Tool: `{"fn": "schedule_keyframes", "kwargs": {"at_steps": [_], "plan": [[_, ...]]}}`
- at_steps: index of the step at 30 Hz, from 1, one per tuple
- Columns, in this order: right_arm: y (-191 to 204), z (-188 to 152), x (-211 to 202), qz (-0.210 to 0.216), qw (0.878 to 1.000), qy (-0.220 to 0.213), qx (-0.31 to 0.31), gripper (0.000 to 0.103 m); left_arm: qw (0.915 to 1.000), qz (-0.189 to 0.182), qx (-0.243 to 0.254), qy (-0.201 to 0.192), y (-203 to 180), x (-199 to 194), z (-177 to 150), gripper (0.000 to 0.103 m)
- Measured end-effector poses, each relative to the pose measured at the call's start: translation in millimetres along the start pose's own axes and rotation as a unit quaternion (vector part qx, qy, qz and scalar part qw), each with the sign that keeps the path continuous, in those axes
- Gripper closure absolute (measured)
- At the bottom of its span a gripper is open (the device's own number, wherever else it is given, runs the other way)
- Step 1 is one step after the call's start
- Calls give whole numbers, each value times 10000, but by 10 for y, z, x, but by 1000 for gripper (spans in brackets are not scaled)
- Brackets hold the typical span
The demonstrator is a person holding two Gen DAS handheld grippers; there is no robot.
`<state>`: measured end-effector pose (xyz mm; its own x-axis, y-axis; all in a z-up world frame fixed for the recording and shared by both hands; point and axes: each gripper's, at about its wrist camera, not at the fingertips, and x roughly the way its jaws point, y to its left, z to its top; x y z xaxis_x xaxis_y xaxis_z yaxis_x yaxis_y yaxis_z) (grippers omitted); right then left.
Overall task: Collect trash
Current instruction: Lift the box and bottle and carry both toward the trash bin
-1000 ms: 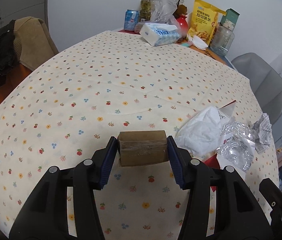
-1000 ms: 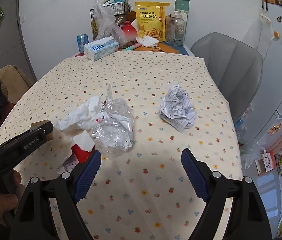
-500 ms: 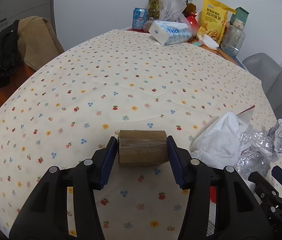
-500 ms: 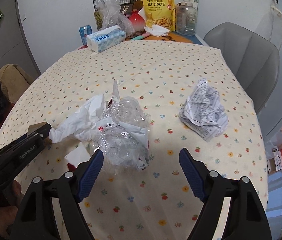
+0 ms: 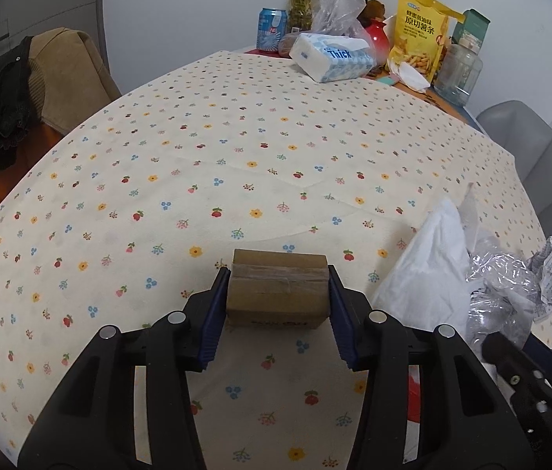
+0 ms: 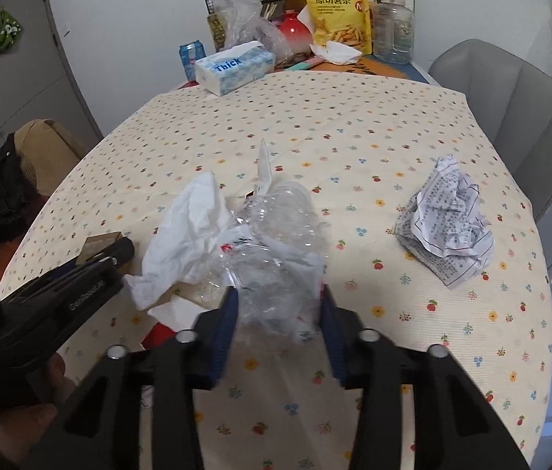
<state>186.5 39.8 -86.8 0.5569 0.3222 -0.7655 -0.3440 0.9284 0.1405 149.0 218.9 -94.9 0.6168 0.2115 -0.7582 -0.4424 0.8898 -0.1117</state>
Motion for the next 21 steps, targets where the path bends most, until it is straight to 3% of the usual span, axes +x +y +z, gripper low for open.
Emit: {"fn": "schedule_keyframes", "kwargs": {"at_steps": [4,21], "plan": [[50,16,-118,87,9999,-105,-69,77,10000,18,-28,-83,14,-52,-8,55],[-24,-97,-807,-276,9972,-689,-13,78,9978,-246,194,-586,-179,-711,-93,55]]}}
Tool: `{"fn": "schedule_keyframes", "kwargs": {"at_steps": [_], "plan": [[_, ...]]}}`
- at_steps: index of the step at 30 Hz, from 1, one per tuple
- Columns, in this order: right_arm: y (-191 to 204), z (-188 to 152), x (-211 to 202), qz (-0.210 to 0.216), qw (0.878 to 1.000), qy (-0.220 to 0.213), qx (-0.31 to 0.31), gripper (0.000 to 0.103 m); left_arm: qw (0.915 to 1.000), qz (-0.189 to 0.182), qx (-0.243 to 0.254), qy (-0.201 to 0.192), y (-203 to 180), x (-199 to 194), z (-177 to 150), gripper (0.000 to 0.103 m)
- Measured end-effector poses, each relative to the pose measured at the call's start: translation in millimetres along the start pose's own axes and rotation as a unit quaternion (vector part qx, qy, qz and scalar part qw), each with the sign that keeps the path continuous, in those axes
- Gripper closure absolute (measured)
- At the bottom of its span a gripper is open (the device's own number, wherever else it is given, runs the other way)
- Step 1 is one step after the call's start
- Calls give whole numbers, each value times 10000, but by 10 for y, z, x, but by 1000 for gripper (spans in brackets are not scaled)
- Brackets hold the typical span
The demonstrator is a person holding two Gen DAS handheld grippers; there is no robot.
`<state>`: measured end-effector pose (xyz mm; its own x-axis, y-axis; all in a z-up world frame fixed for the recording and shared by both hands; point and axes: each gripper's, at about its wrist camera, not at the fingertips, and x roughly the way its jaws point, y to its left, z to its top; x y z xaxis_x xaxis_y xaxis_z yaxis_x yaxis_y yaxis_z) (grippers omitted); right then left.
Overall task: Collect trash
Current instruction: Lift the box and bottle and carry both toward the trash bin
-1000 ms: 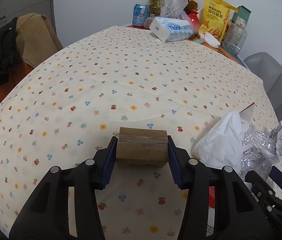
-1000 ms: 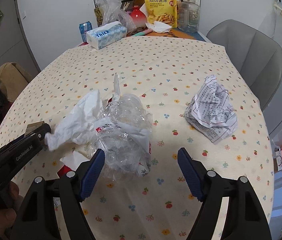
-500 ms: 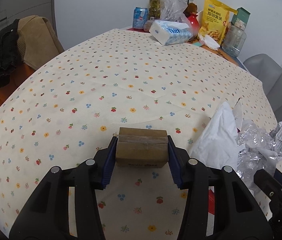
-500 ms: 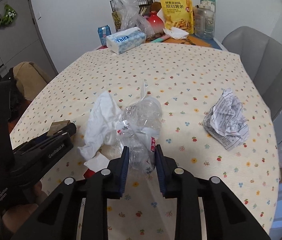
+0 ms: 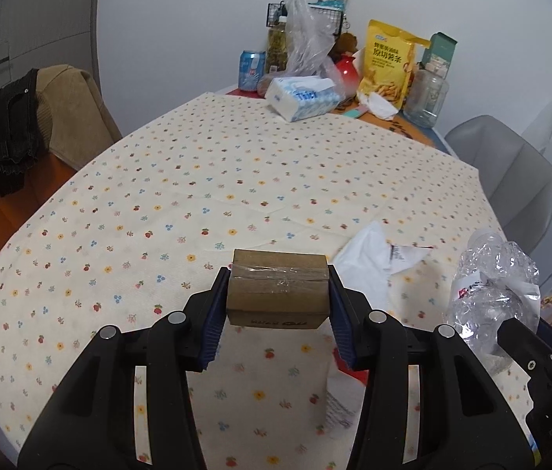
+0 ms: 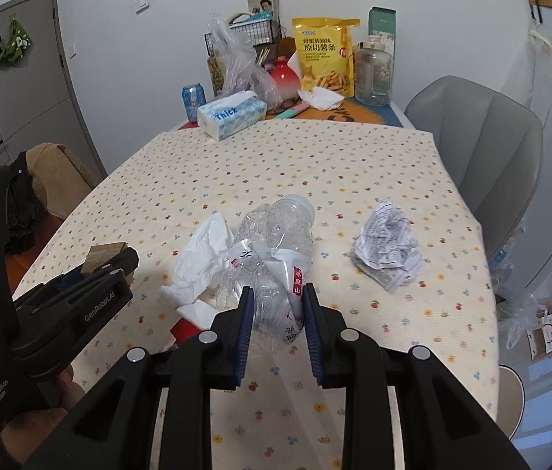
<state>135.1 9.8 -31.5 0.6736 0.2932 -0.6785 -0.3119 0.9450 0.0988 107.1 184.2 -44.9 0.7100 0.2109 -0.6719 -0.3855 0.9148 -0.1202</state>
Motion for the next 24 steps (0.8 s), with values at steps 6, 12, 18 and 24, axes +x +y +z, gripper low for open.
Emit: {"fn": "schedule_keyframes", "kwargs": {"at_steps": [6,12,18,24], "plan": [[-98,-25,-306,-38,9997,-238,77,78,9996,-123,145,-230,-156,-313,-11,55],[-225,-68,-569,-174,9988,-431,167,78,9985,-219,273,-426,-287,-576,-23,55],[-417,-126,-804,-360,9973,-572,301,78,9967,-382,432,-578,-486,-798,-46,55],[-622,-199,-1054,-556,9949,-733,416,78,9943,-600,614,-634,-757,-944,-104,55]]}}
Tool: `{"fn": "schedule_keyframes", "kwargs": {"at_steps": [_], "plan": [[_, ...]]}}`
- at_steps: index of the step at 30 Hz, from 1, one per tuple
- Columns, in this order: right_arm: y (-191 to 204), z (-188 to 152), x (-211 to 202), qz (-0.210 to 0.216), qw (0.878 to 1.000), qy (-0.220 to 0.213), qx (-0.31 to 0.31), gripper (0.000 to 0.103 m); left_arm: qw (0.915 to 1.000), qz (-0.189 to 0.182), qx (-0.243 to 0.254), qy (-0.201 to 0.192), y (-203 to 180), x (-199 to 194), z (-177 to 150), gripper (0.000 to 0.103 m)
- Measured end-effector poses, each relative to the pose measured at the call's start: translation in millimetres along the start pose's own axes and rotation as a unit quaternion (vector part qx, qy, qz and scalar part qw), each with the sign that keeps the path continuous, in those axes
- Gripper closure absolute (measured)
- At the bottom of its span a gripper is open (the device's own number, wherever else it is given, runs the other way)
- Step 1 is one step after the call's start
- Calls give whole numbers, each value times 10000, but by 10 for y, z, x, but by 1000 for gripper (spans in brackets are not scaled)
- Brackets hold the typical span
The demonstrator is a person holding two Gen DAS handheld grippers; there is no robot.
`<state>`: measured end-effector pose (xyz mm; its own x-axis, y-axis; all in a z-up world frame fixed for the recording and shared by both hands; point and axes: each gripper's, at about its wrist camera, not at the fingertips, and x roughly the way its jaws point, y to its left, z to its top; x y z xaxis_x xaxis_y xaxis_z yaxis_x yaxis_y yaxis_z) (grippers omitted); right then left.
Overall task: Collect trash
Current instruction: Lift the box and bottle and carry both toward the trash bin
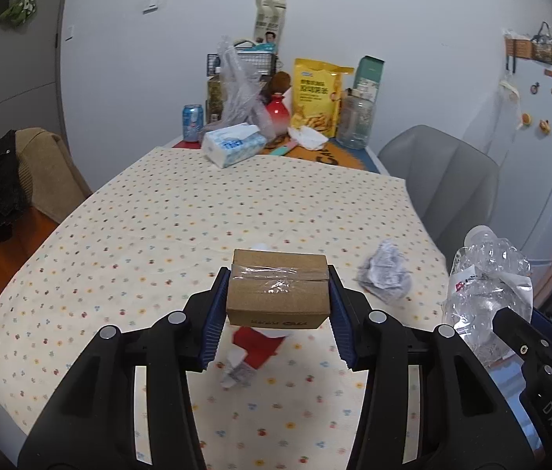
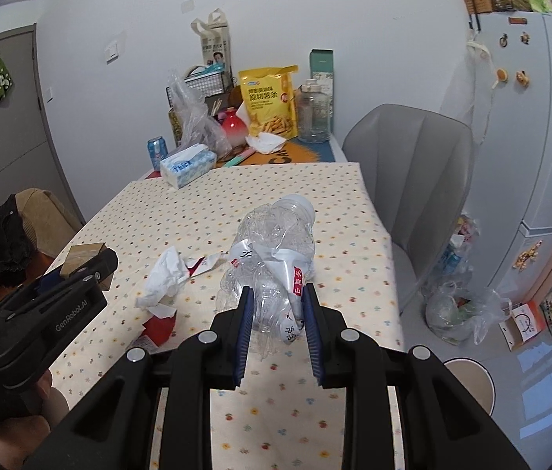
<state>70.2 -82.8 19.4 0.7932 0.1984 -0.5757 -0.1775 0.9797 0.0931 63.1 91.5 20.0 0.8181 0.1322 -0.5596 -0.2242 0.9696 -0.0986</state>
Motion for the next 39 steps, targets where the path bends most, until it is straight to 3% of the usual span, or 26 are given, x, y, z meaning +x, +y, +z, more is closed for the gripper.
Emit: {"fn": "schedule_keyframes", "kwargs": {"at_steps": [20,39], "plan": [[-1002,-34,-431,-787,9954,-197,506,78,9937,-879,686,65,-1225,-17,-38,55],[-2282,-249,-495,-1677,9763,-21,1369,78,9710,-1688,1598,558,-2724,312,-357,55]]}}
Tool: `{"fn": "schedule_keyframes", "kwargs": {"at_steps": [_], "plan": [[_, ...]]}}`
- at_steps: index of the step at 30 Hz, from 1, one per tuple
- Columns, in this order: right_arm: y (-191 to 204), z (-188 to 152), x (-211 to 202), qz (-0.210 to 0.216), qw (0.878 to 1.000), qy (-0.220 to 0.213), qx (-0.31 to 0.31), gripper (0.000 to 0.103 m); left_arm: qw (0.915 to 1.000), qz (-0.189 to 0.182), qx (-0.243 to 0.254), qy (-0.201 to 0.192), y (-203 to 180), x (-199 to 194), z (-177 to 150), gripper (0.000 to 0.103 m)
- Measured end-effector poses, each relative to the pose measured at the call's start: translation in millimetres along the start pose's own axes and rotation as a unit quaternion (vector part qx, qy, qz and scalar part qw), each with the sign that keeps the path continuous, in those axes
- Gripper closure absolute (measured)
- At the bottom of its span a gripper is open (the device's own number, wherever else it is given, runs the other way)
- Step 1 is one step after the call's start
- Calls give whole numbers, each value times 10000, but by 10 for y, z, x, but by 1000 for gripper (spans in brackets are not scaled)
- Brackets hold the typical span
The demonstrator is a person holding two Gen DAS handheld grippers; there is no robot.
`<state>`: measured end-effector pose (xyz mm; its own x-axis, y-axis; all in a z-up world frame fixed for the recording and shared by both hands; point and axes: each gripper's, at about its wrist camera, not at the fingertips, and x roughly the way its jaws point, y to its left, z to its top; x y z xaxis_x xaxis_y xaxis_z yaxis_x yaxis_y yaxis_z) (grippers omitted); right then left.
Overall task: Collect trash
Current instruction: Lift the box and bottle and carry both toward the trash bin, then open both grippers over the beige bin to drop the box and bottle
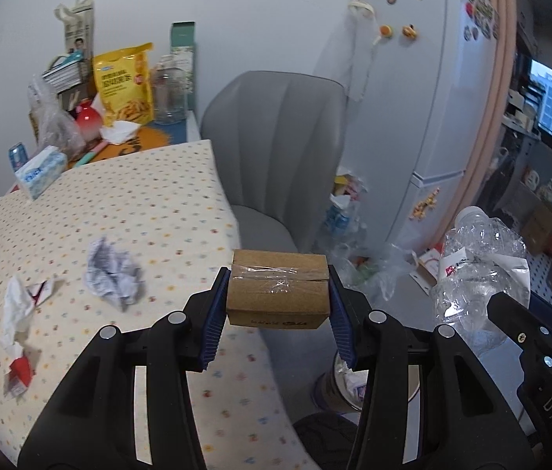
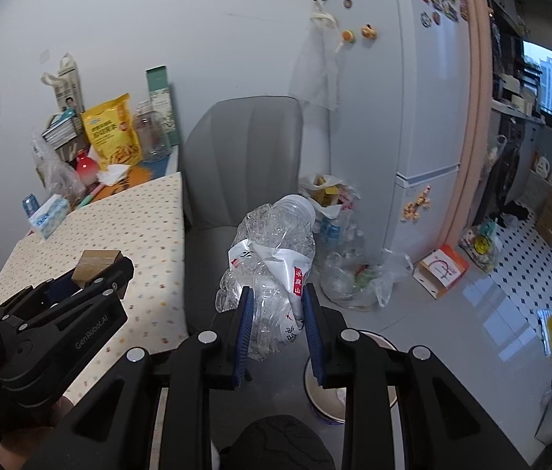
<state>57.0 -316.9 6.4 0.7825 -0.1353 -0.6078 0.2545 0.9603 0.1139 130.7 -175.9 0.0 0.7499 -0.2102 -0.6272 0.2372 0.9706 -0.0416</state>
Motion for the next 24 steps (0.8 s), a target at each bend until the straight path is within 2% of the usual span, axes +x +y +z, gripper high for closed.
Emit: {"fn": "schedule_keyframes", "kwargs": {"at_steps": [14,24], "plan": [[-890,-74,446,-457,9960,391,655,78,9962,-310,623,519,-826,615,-15,55],[-1227,-92,781,-542,9925,602,918,77,9926,-323,869,783,-1162,955,-54,55]]}}
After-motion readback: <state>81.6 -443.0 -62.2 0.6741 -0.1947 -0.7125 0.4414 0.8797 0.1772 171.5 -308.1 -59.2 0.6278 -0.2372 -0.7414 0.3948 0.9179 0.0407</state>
